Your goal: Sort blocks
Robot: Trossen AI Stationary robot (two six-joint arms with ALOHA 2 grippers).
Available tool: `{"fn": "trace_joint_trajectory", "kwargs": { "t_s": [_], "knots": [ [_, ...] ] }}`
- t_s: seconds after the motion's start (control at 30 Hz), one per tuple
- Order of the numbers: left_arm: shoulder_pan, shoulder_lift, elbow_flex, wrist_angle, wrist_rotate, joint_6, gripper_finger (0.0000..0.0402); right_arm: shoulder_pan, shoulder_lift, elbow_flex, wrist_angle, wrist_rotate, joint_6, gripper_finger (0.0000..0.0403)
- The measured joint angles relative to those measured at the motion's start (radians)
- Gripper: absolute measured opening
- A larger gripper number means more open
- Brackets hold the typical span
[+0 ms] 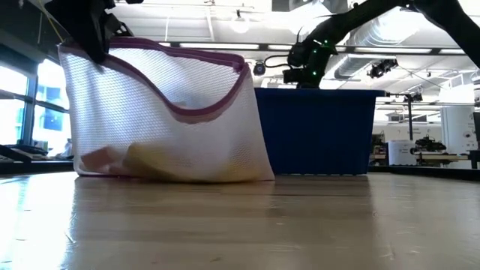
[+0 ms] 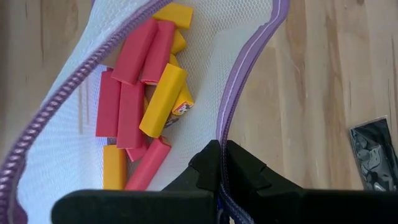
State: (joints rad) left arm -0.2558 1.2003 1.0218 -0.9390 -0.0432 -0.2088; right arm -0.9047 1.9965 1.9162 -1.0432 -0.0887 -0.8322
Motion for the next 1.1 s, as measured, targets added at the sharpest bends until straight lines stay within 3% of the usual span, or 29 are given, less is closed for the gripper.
{"fn": "trace_joint_trajectory", "kwargs": {
  "t_s": [0.27, 0.8, 1.1],
  "knots": [
    [0.0, 0.0, 0.0, 0.0, 0.006, 0.001, 0.0, 0.011, -0.056, 0.032, -0.022, 0.018, 0.009, 0.0002],
    [0.0, 0.0, 0.0, 0.0, 0.004, 0.001, 0.0, 0.044, -0.116, 0.44, -0.257, 0.005, 0.026, 0.0],
    [0.0, 0.0, 0.0, 0.0, 0.001, 0.001, 0.0, 0.065, -0.194, 0.435, -0.262, -0.044, 0.102, 0.0]
  ]
}}
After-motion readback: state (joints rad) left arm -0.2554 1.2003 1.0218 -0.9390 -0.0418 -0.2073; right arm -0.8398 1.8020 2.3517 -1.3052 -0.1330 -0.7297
